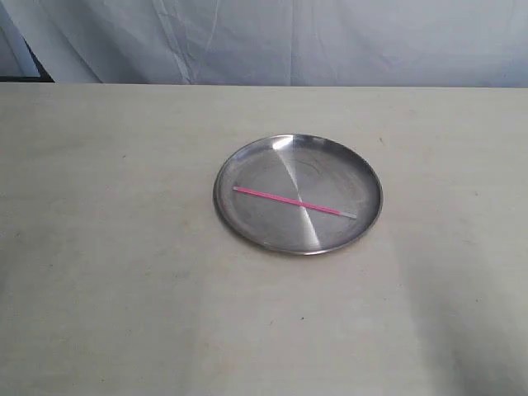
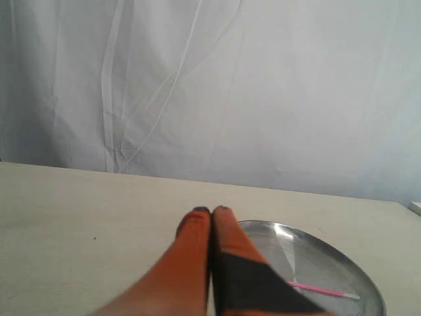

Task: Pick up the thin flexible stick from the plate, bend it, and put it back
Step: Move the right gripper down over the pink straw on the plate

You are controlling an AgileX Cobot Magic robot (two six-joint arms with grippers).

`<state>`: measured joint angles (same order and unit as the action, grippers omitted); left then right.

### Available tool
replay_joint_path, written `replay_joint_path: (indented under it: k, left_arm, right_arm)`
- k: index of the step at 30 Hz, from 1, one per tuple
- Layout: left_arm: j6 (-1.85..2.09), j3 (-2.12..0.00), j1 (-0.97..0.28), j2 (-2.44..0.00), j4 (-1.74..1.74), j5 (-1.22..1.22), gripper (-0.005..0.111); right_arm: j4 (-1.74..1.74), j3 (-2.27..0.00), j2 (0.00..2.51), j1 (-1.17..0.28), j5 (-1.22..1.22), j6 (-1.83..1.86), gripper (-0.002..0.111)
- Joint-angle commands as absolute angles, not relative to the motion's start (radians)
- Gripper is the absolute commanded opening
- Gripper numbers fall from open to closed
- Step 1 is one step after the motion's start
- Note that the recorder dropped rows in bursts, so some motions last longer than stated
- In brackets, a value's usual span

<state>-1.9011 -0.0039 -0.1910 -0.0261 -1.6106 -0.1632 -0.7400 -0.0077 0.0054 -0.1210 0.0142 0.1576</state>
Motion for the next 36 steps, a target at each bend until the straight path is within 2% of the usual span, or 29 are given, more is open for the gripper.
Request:
replay_joint_path:
  k: [1, 3, 6, 9, 12, 15, 18, 25, 27, 30, 32, 36]
  left_arm:
    - [-1.902, 0.000, -0.201, -0.024, -1.615, -0.158, 0.000]
    - [-1.902, 0.000, -0.201, -0.024, -1.615, -0.158, 0.000]
    - [-1.902, 0.000, -0.201, -0.024, -1.615, -0.158, 0.000]
    - [-1.902, 0.000, -0.201, -0.024, -1.615, -0.158, 0.000]
    - [-1.902, 0.000, -0.201, -0.024, -1.615, -0.158, 0.000]
    - [-1.902, 0.000, -0.201, -0.024, -1.615, -0.158, 0.000]
    - [-1.902, 0.000, -0.201, -0.024, -1.615, -0.158, 0.000]
    - [-1.902, 0.000, -0.201, -0.024, -1.615, -0.158, 0.000]
    - [-1.902, 0.000, -0.201, -0.024, -1.615, -0.158, 0.000]
    - [-1.902, 0.000, -0.201, -0.024, -1.615, -0.160, 0.000]
    - [-1.902, 0.000, -0.201, -0.024, -1.615, -0.160, 0.000]
    - [-1.902, 0.000, -0.201, -0.024, -1.615, -0.160, 0.000]
  right_arm:
    - [-0.977, 0.000, 0.000, -0.122, 0.188, 0.154, 0.000]
    - [-1.020, -0.012, 0.000, -0.122, 0.288, 0.091, 0.000]
    - [-1.010, -0.152, 0.000, -0.122, 0.439, -0.184, 0.000]
    - [-0.872, -0.236, 0.037, -0.122, 0.571, -0.058, 0.000]
    - [-0.731, -0.370, 0.213, -0.122, 0.569, 0.184, 0.000]
    - [-0.589, -0.590, 0.529, -0.122, 0.304, 0.382, 0.000]
    - [-0.369, -0.916, 0.925, -0.122, -0.205, 0.404, 0.000]
    - [-0.332, -1.579, 1.718, -0.130, -1.085, 0.404, 0.000]
    - [-0.311, -1.713, 1.903, -0.136, -1.221, 0.405, 0.000]
    - [-0.297, -1.788, 2.084, -0.152, -1.221, 0.405, 0.005]
    - [-0.289, -1.788, 2.151, -0.172, -1.221, 0.407, 0.014]
    - [-0.253, -1.788, 2.236, -0.218, -1.221, 0.412, 0.040]
